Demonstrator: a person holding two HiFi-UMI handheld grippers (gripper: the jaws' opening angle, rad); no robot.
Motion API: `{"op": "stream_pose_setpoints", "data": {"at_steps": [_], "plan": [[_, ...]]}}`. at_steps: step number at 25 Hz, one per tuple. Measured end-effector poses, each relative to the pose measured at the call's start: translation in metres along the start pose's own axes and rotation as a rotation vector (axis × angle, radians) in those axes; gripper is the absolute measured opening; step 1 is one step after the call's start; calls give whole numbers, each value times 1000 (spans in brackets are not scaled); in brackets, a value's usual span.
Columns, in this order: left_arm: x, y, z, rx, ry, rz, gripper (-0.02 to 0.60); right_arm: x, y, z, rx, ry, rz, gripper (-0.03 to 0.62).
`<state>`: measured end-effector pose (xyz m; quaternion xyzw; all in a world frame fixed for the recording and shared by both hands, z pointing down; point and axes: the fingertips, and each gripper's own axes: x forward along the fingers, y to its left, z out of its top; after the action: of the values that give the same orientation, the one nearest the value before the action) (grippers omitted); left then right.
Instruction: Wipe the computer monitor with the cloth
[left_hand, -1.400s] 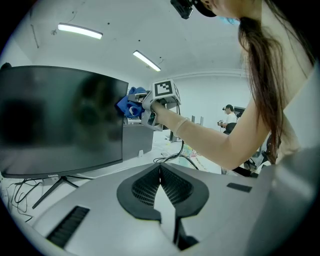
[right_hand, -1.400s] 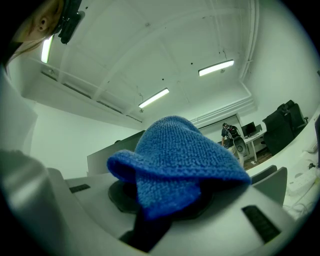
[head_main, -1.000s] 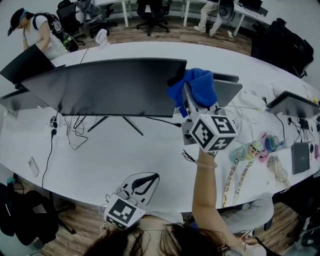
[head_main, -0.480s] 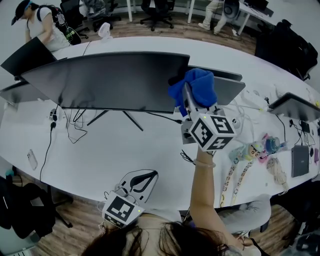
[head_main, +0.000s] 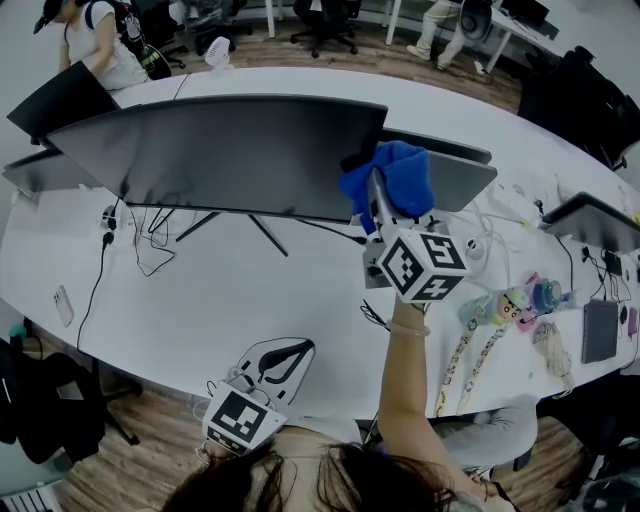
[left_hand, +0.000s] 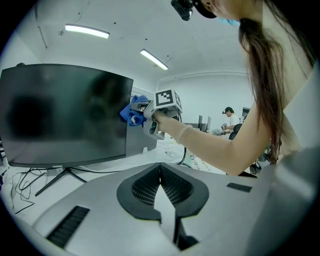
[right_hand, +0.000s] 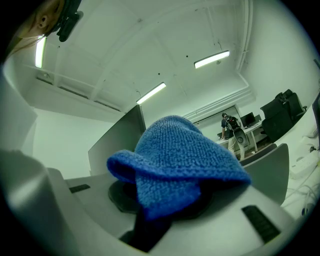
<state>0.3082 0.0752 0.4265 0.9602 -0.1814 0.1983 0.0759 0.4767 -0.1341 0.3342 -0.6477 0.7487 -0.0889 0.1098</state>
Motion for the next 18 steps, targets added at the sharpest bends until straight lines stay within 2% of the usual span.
{"op": "stream_pose_setpoints", "data": {"at_steps": [3,7,10,18], "plan": [[1,-2,2,-54,-10,17,9,0,-1,-2,4,-2,8,97],[2,-3,-1,-39,-6,32,9,1,-2,-6,11,2,18,97],[4,-5,-1,-64,-9,45,9,1,-4,-11,11,17,26,97],[14,-13,-4,-34,2,57,9,2,-7,-25,12,54,42,97]]}}
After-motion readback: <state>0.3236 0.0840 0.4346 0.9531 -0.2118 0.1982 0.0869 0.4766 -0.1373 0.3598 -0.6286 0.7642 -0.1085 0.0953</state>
